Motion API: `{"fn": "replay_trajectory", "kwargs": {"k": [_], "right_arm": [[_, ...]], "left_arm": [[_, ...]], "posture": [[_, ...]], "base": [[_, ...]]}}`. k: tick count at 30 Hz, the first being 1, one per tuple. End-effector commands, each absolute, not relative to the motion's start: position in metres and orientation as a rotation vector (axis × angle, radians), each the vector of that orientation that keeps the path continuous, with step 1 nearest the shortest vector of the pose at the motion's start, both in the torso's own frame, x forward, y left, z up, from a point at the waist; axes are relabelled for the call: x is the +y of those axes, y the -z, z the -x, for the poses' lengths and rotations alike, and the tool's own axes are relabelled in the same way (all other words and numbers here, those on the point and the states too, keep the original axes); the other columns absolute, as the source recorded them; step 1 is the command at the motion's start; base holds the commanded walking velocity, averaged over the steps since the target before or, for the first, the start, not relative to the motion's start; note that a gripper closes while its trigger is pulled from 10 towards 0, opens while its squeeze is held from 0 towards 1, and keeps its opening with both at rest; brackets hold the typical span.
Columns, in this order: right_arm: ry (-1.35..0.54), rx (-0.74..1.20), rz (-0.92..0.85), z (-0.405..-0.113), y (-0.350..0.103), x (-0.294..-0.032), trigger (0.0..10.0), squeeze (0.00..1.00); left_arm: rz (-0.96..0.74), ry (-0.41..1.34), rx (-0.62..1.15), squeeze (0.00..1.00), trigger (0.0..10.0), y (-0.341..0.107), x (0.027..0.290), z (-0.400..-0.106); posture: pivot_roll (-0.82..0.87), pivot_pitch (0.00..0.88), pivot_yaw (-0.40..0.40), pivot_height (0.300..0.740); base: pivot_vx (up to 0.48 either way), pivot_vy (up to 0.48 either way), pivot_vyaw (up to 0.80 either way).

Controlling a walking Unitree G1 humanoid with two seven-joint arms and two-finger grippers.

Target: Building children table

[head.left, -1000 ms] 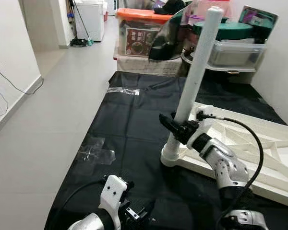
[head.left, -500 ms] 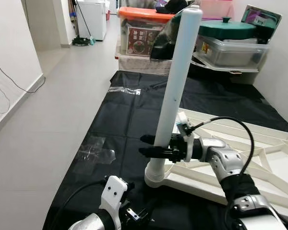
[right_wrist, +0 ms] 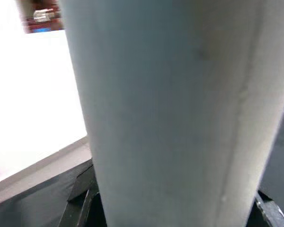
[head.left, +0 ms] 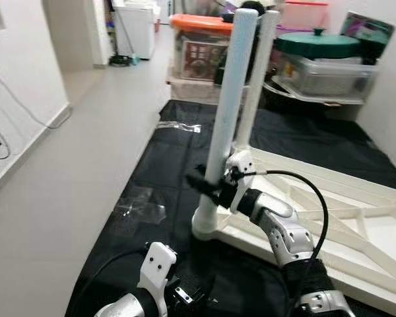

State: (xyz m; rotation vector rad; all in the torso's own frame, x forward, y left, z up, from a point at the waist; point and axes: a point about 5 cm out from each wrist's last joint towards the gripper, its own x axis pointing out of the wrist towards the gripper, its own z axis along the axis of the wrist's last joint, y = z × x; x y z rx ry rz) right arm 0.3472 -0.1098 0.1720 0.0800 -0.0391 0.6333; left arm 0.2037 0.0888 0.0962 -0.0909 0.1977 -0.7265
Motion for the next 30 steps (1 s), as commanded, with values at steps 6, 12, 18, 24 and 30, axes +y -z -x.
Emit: {"fn": "replay_trajectory", "kwargs": {"k": [6, 12, 18, 24, 30], "right_arm": [[0.140, 0.058, -0.025, -0.313, -0.145, -0.150, 0.0, 0.00], [0.238, 0.065, -0.084, -0.307, -0.141, -0.142, 0.0, 0.00], [0.162, 0.061, -0.168, -0.312, -0.146, -0.120, 10.0, 0.00], [-0.023, -0.007, -0.247, -0.322, -0.151, -0.111, 10.0, 1.00], [-0.561, -0.047, -0.224, -0.350, -0.169, -0.128, 10.0, 0.00]], "left_arm": [[0.096, 0.735, 0.213, 0.00, 10.0, -0.093, 0.087, -0.203], [0.097, 0.736, 0.212, 0.00, 10.0, -0.093, 0.087, -0.203], [0.098, 0.740, 0.214, 0.00, 10.0, -0.092, 0.087, -0.203], [0.100, 0.741, 0.217, 0.00, 10.0, -0.091, 0.086, -0.203], [0.102, 0.743, 0.224, 0.00, 10.0, -0.091, 0.086, -0.204]], "posture": [[0.24, 0.000, -0.095, 0.740], [0.24, 0.000, -0.100, 0.740], [0.23, 0.000, -0.098, 0.740], [0.23, 0.000, -0.099, 0.740], [0.23, 0.000, -0.091, 0.740]], "base": [[0.000, 0.000, 0.00], [0.000, 0.000, 0.00], [0.000, 0.000, 0.00], [0.000, 0.000, 0.00], [0.000, 0.000, 0.00]]}}
